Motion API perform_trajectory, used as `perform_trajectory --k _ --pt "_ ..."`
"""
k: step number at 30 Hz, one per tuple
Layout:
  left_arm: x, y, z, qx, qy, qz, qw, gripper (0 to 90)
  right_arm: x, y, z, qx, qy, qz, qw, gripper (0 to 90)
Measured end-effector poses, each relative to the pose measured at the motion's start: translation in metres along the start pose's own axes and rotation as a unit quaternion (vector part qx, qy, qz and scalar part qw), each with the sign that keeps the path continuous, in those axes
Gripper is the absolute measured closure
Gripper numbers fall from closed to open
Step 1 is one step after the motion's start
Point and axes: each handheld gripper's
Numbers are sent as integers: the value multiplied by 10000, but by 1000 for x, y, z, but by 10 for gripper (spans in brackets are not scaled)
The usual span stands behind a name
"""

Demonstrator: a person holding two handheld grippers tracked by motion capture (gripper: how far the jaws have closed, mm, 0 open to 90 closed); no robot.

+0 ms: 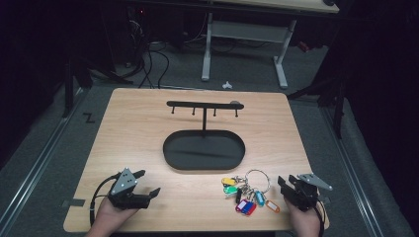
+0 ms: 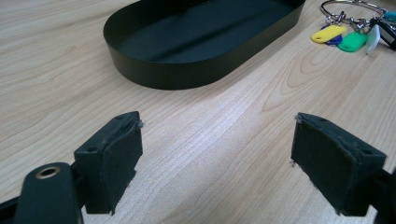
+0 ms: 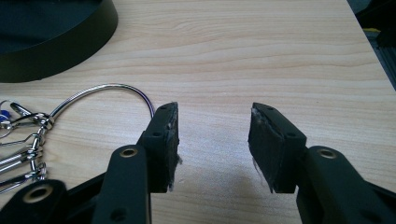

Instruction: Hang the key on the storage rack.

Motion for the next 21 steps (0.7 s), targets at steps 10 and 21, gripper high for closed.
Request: perform_trajectory --k 10,21 --pt "-1 0 0 4 -7 6 10000 171 -4 0 0 12 111 -36 9999 515" --pt "0 -1 -1 -9 -25 27 10000 171 -4 2 0 47 162 -78 9998 497"
Point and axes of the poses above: each handheld gripper's, and its own axes: y roughly backward along the jaws, z roughly out of its underside, x roughly to its right, and after that the axes turned 2 degrees about -x, right-handed
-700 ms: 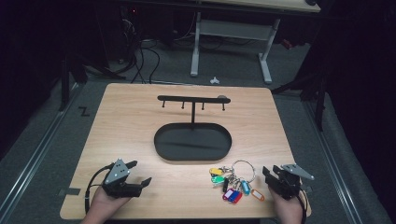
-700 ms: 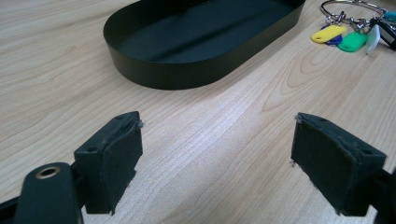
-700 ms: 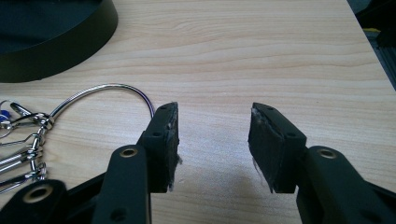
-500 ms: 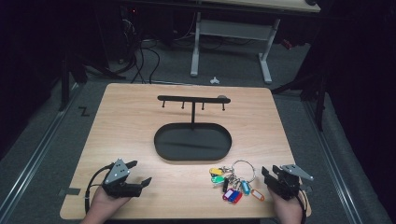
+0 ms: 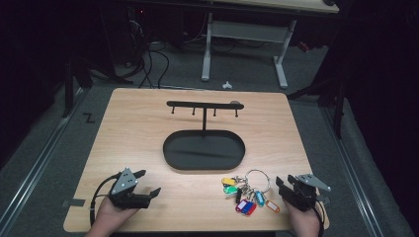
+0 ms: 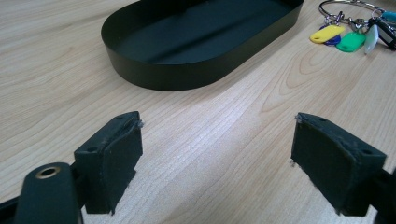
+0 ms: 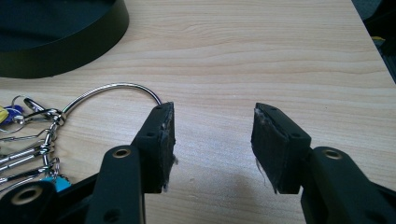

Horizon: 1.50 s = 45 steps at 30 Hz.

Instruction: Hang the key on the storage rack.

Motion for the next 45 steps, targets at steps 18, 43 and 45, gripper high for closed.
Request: perform_trajectory --k 18,43,45 --pt "1 1 -1 35 -4 46 10000 171 -10 -2 -1 -144 218 -291 9992 503" --pt "0 3 -3 126 -39 97 9999 172 -41 -7 -8 -166 763 -419 9961 441" --pt "-1 3 -3 130 -33 113 9998 173 -43 -7 -8 -174 774 -432 9959 436"
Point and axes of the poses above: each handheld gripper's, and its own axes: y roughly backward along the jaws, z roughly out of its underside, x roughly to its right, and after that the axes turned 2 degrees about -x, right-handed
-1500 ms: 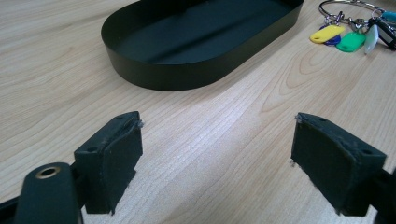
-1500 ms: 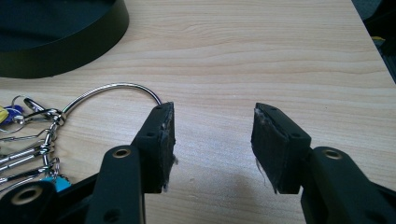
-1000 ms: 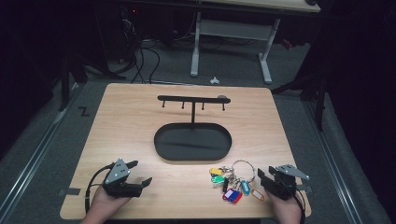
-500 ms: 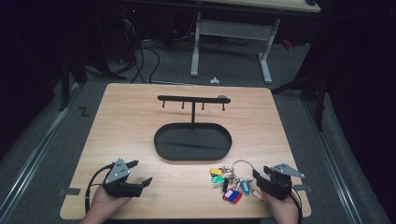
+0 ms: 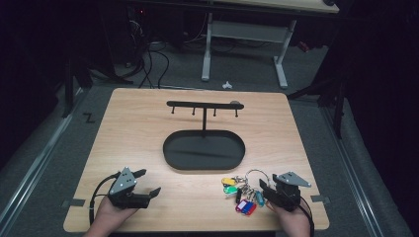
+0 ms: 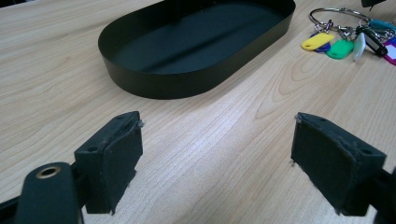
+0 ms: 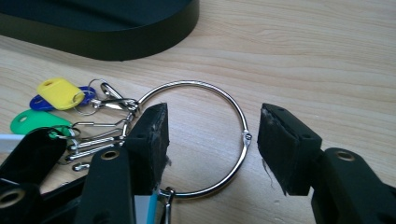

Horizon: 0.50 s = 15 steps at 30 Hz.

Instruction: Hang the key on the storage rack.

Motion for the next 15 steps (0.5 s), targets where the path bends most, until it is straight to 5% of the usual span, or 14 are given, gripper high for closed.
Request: perform_trajectory --k 15 --pt "-1 -4 1 -38 74 6 10000 177 -13 -4 -9 -351 432 -157 9983 360"
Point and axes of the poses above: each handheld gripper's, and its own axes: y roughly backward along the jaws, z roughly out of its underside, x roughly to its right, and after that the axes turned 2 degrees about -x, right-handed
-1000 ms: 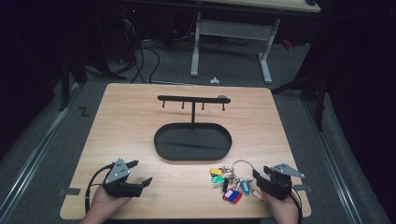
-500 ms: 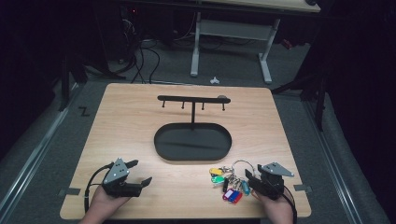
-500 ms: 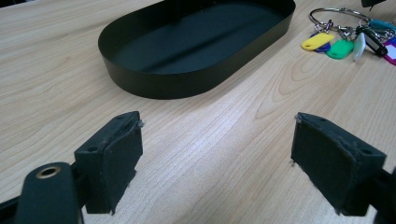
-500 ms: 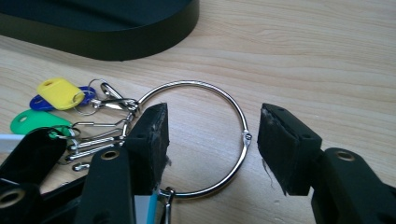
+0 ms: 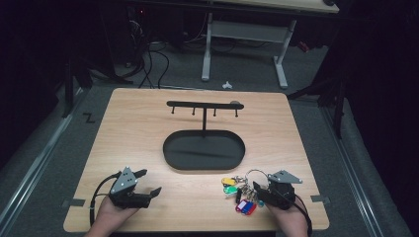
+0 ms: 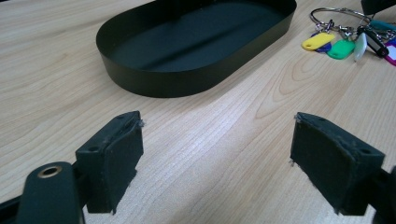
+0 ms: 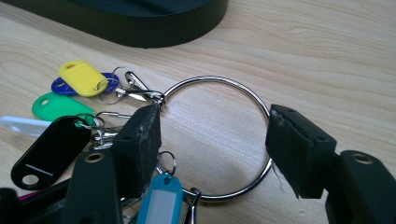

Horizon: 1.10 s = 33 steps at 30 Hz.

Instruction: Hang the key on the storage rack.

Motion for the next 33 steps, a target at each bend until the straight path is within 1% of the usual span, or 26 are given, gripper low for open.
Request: perform_trajectory --k 5,7,9,10,13,15,19,20,21,23,24,26,28,29,33 --pt "0 0 0 9 12 14 10000 177 1 1 -7 -182 118 -72 9997 357" --pt "0 0 0 25 12 17 10000 177 1 2 -9 -318 188 -92 9993 354" --pt "0 0 -1 31 3 20 10000 177 1 2 -12 -461 311 -76 9984 354" --pt "0 1 -1 37 -7 20 10000 177 2 3 -13 -527 358 -106 9979 354" --pt "0 2 0 55 -13 15 10000 178 2 5 -18 -718 372 -242 9964 355" --pt "0 2 1 54 0 12 10000 177 2 5 -20 -801 388 -340 9955 356" --pt "-1 4 1 92 17 -4 10000 178 0 5 -26 -992 496 -461 9928 357" --pt "-1 5 1 105 24 -8 9999 178 -1 4 -27 -1055 537 -471 9919 356" --pt "-1 5 1 103 24 -6 9999 178 -2 4 -29 -1105 647 -495 9905 354" --pt "-1 5 1 105 19 -3 9999 178 -4 4 -32 -1193 723 -536 9888 346" --pt "-1 5 1 101 13 12 9999 178 -4 4 -34 -1263 751 -566 9875 344" --pt "-1 5 0 102 6 21 9999 178 -5 5 -37 -1434 829 -546 9847 342" --pt "-1 5 0 113 4 28 9999 179 -5 4 -40 -1621 976 -468 9808 338" --pt "-1 5 0 112 -4 28 9999 179 -4 3 -42 -1736 1080 -453 9778 337" --pt "0 6 -1 117 -19 58 9999 179 -1 1 -49 -2049 1199 -405 9706 331"
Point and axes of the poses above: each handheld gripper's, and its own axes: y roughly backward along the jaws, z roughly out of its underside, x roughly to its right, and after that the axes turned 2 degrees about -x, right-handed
